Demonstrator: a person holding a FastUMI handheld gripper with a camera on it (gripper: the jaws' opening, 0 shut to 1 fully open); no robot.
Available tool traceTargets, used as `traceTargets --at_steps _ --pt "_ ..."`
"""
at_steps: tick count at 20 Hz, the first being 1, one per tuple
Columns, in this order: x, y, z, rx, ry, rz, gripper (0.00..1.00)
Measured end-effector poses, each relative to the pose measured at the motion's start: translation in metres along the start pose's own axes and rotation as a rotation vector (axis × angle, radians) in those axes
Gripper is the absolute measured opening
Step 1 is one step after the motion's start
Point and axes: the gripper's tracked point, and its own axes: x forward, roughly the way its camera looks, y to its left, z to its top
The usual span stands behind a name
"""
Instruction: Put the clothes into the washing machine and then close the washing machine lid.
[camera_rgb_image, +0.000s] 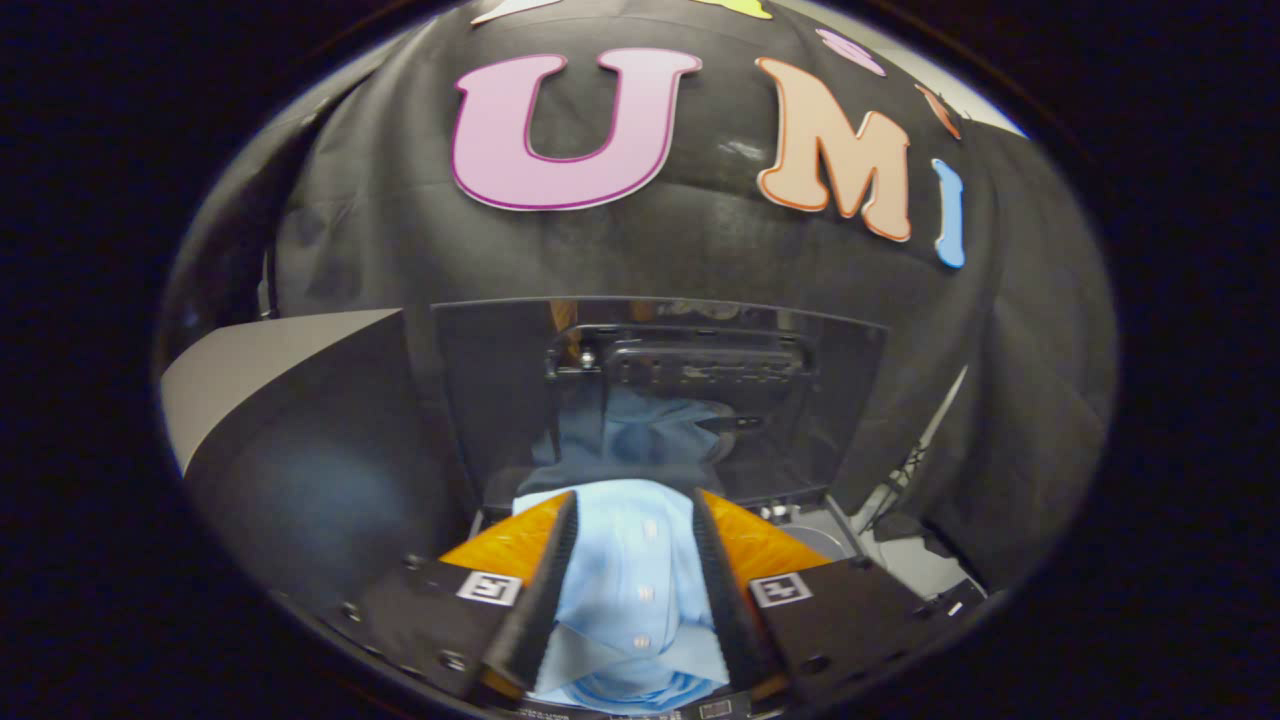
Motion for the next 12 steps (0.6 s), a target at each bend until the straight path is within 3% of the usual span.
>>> traceTargets --at_steps 5,7,12 --pt "0.002 0.001 0.006 0.026 -0.004 0.004 0.99" --pt "-0.004 -0.018 0.011 0.051 -0.021 -0.061 0.99" --pt "-0.021 -0.032 0.048 0.086 -0.163 -0.053 0.99"
